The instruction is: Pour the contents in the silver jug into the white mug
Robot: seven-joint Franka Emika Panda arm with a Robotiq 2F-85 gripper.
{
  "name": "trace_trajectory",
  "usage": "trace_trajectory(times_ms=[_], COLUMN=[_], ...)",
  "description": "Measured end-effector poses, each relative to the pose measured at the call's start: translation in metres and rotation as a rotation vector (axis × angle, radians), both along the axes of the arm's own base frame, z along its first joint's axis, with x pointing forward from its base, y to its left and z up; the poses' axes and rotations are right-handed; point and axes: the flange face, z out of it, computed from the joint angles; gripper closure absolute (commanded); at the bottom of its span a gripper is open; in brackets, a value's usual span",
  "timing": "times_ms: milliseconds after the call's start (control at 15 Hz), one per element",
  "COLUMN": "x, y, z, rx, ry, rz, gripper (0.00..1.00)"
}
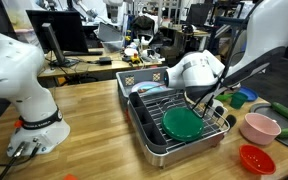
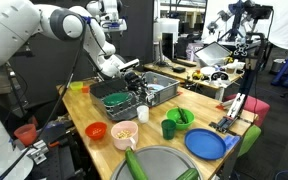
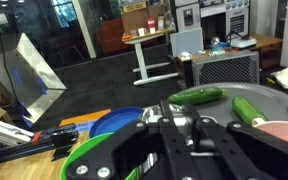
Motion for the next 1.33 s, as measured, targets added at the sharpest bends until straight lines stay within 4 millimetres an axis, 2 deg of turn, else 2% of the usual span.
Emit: trace_trajectory(times_ms=[267, 733, 1000, 1333], x=[0.004, -0.003, -0.018, -0.049], y=[-0.013, -0.035, -0.064, -0.103], z=[0.01, 0.01, 0.025, 0.033], rx=[0.122, 0.272, 0.414, 0.605], ry=[-0.044, -0.181, -0.312, -0.468], rz=[-0.035, -0.063, -0.124, -0.187], gripper=[0.96, 0.96, 0.96, 0.96])
